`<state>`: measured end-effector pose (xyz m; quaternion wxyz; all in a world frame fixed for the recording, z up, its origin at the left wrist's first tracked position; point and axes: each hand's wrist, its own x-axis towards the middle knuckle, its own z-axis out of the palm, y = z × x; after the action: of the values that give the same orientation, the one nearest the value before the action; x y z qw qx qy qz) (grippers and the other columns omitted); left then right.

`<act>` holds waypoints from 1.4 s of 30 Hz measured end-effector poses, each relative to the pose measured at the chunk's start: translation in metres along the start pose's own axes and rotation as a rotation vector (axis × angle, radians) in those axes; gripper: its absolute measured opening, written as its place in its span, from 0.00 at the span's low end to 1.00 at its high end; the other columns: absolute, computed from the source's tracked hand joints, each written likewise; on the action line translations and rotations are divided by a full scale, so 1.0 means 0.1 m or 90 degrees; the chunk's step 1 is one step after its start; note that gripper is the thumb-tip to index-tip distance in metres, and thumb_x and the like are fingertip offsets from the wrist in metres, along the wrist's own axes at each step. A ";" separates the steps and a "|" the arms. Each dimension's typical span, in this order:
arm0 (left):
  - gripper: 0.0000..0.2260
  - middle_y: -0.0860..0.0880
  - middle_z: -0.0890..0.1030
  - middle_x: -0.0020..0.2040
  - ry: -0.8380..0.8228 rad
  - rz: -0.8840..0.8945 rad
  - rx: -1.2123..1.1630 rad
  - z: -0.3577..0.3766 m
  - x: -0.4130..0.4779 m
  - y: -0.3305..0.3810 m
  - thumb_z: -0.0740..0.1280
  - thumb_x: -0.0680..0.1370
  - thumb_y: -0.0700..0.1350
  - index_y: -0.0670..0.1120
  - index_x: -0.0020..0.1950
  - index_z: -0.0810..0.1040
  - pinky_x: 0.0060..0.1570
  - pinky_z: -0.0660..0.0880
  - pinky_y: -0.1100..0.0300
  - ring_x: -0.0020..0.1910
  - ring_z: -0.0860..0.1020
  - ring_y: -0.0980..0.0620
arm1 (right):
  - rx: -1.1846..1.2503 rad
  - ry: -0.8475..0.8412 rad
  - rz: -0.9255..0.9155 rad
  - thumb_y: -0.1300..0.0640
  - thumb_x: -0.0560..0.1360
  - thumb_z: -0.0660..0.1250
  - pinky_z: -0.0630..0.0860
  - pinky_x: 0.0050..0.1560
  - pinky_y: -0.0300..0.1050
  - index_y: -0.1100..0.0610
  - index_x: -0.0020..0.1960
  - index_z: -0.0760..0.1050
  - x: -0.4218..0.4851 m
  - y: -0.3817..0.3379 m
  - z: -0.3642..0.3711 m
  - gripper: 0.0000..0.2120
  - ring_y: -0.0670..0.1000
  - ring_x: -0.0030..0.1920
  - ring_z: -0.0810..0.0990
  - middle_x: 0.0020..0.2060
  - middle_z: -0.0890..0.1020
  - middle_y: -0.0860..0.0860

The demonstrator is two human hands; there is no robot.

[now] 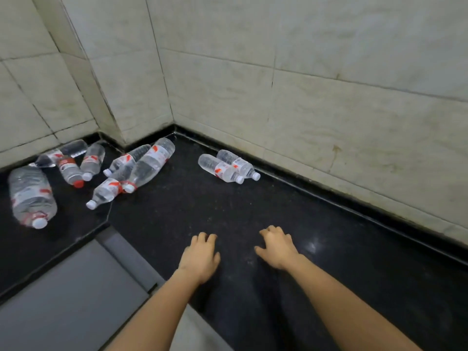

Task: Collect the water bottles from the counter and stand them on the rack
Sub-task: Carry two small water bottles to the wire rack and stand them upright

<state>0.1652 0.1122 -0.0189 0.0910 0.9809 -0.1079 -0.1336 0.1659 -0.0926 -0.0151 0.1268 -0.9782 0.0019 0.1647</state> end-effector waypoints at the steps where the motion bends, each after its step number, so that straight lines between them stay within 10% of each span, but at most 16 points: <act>1: 0.23 0.45 0.64 0.70 -0.009 0.004 0.003 0.00 0.16 -0.05 0.56 0.81 0.50 0.46 0.74 0.58 0.62 0.70 0.50 0.68 0.63 0.44 | -0.007 -0.003 0.005 0.47 0.79 0.61 0.63 0.67 0.54 0.57 0.72 0.65 0.15 -0.01 -0.01 0.25 0.56 0.69 0.65 0.68 0.69 0.54; 12: 0.26 0.47 0.50 0.78 0.015 0.197 0.055 -0.03 2.24 -0.42 0.55 0.81 0.49 0.45 0.78 0.50 0.74 0.50 0.54 0.77 0.48 0.49 | 0.017 0.027 0.131 0.49 0.79 0.60 0.61 0.70 0.55 0.56 0.76 0.55 1.94 0.01 -0.14 0.30 0.56 0.71 0.62 0.71 0.64 0.54; 20: 0.28 0.44 0.78 0.63 0.195 0.453 0.156 0.06 3.49 -0.49 0.75 0.66 0.45 0.41 0.65 0.75 0.61 0.72 0.49 0.62 0.77 0.46 | 0.019 0.122 0.196 0.53 0.79 0.58 0.59 0.70 0.52 0.57 0.78 0.48 2.86 0.12 -0.25 0.32 0.54 0.73 0.59 0.74 0.61 0.53; 37: 0.24 0.50 0.80 0.51 0.276 0.551 0.145 -0.28 3.59 -0.47 0.79 0.62 0.53 0.48 0.54 0.78 0.43 0.75 0.54 0.49 0.75 0.48 | 0.262 0.117 0.201 0.49 0.79 0.62 0.73 0.45 0.49 0.58 0.59 0.68 2.86 0.04 -0.42 0.14 0.56 0.48 0.78 0.49 0.79 0.55; 42: 0.14 0.51 0.80 0.50 0.359 0.547 -0.023 -0.69 3.30 -0.49 0.63 0.73 0.55 0.48 0.53 0.75 0.48 0.62 0.55 0.54 0.69 0.48 | 0.333 0.214 0.202 0.48 0.74 0.68 0.75 0.41 0.51 0.55 0.51 0.72 2.41 -0.14 -0.71 0.12 0.53 0.43 0.77 0.43 0.79 0.51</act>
<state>0.5045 0.0916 -0.0434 0.1804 0.8443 -0.4701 0.1834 0.4173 -0.0875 -0.0244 0.3438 -0.9135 0.2171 0.0132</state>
